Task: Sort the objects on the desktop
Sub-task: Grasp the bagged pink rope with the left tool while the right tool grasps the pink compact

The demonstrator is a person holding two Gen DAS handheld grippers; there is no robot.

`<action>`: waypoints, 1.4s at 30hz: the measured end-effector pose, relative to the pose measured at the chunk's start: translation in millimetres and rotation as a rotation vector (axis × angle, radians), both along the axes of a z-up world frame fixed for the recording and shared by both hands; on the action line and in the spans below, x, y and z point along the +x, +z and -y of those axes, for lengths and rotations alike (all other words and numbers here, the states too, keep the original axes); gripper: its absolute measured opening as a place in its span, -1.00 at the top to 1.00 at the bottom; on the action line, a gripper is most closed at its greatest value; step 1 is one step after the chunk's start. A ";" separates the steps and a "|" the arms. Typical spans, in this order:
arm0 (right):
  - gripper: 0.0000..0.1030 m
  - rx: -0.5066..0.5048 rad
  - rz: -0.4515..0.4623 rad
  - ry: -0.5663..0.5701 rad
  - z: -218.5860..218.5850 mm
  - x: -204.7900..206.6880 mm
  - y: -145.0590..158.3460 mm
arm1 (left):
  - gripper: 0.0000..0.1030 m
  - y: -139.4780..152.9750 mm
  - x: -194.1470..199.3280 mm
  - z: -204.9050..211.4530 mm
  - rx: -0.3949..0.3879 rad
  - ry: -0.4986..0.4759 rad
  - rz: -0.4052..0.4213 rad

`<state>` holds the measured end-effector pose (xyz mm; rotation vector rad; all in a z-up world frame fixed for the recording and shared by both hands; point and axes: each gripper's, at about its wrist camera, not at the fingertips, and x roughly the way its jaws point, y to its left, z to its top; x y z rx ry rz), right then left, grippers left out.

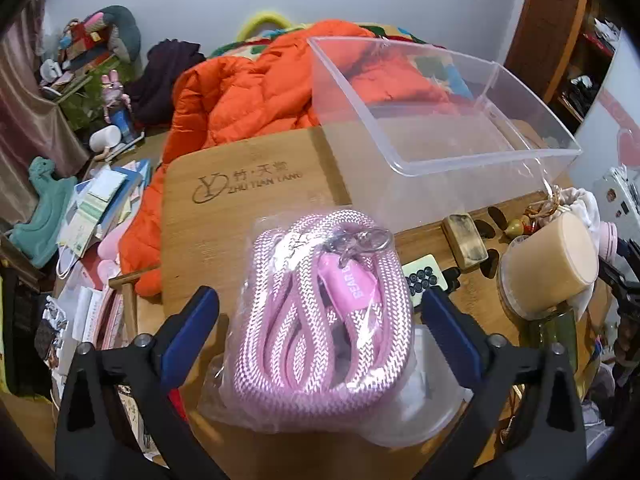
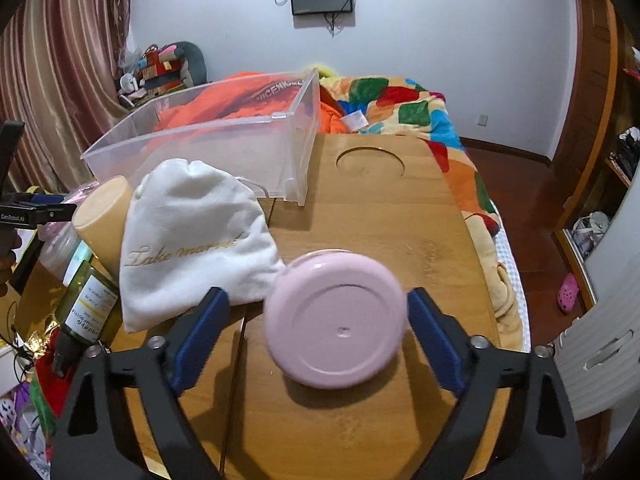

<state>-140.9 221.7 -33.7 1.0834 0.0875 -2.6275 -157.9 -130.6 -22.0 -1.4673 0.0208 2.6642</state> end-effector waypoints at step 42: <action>-0.20 -0.072 -0.110 0.122 8.4 34.6 61.9 | -0.14 62.6 67.6 -23.5 -0.025 -0.024 -0.260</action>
